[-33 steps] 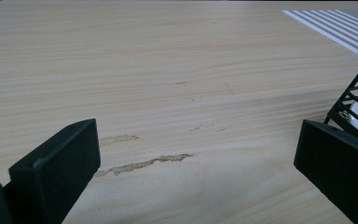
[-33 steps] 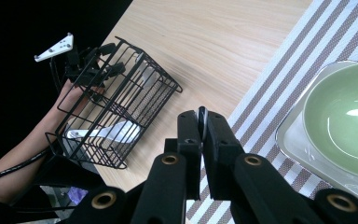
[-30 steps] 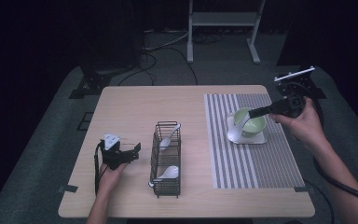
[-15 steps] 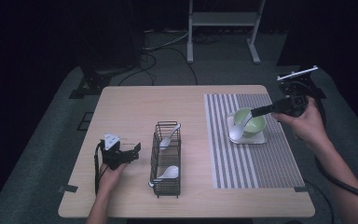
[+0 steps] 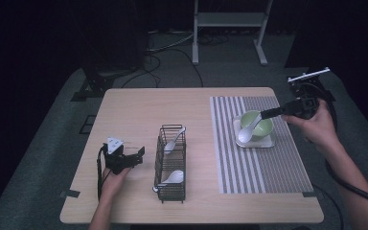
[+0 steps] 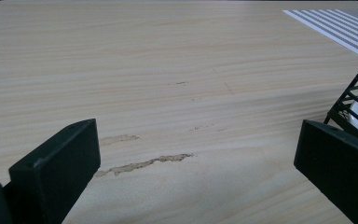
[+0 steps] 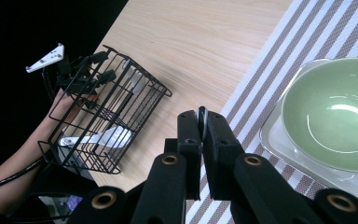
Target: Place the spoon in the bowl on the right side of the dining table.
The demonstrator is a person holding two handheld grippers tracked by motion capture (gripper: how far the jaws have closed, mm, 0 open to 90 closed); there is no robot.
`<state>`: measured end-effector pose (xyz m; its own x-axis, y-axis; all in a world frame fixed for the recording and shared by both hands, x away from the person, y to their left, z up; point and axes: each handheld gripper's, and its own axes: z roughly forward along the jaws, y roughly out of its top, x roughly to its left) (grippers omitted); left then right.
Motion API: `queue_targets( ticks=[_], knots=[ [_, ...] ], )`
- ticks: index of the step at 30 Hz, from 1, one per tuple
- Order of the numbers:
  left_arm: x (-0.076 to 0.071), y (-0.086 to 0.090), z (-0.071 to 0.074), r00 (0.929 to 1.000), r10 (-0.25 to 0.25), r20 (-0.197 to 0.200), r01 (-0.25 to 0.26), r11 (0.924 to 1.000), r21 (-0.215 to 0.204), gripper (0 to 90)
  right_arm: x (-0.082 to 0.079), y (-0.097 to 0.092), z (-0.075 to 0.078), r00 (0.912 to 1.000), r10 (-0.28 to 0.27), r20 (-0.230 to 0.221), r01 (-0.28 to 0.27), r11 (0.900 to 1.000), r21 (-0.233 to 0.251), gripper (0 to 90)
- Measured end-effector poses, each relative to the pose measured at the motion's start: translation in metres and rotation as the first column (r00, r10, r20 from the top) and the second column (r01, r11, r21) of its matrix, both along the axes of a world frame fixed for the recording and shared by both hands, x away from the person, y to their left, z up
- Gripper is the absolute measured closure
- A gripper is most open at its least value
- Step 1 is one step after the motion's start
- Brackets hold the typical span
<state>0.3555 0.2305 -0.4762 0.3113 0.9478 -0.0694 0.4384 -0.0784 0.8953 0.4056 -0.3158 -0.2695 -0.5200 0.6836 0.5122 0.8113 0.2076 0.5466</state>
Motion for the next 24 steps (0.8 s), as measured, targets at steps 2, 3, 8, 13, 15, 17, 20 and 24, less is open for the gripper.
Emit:
queue_targets(
  ticks=[2, 3, 8, 13, 15, 17, 20, 24],
  knots=[
    [0.000, 0.000, 0.000, 1.0000, 0.000, 0.000, 0.000, 1.0000, -0.001, 0.0, 0.001, -0.002, 0.000, 1.0000, -0.006, -0.002, 0.006, 1.0000, 0.001, 85.5],
    [0.000, 0.000, 0.000, 1.0000, 0.000, 0.002, 0.000, 1.0000, -0.002, 0.0, 0.001, -0.002, 0.000, 1.0000, -0.007, -0.002, 0.007, 1.0000, 0.002, 85.5],
    [0.000, 0.000, 0.000, 1.0000, 0.000, -0.001, 0.000, 1.0000, -0.001, 0.0, 0.002, -0.004, 0.000, 0.9999, -0.014, -0.001, 0.014, 0.9999, 0.001, 85.5],
    [0.000, 0.000, 0.000, 1.0000, 0.000, 0.002, 0.000, 1.0000, -0.002, 0.0, 0.004, -0.008, -0.001, 0.9997, -0.024, -0.004, 0.024, 0.9997, 0.001, 85.5],
    [0.000, 0.000, 0.000, 1.0000, 0.000, 0.002, 0.000, 1.0000, -0.003, 0.0, 0.004, -0.008, -0.001, 0.9996, -0.026, -0.005, 0.026, 0.9996, 0.000, 85.5],
    [0.000, 0.000, 0.000, 1.0000, 0.000, 0.002, 0.000, 1.0000, -0.003, 0.0, 0.005, -0.011, -0.001, 0.9994, -0.034, -0.004, 0.034, 0.9994, 0.002, 85.5],
    [0.000, 0.000, 0.000, 1.0000, 0.000, 0.002, 0.000, 1.0000, -0.003, 0.0, 0.006, -0.013, -0.002, 0.9992, -0.040, -0.009, 0.040, 0.9992, 0.000, 85.5],
    [0.000, 0.000, 0.000, 1.0000, 0.002, 0.004, -0.002, 1.0000, -0.005, 0.0, 0.008, -0.018, -0.003, 0.9983, -0.056, -0.012, 0.056, 0.9984, 0.002, 85.5]
  ],
)
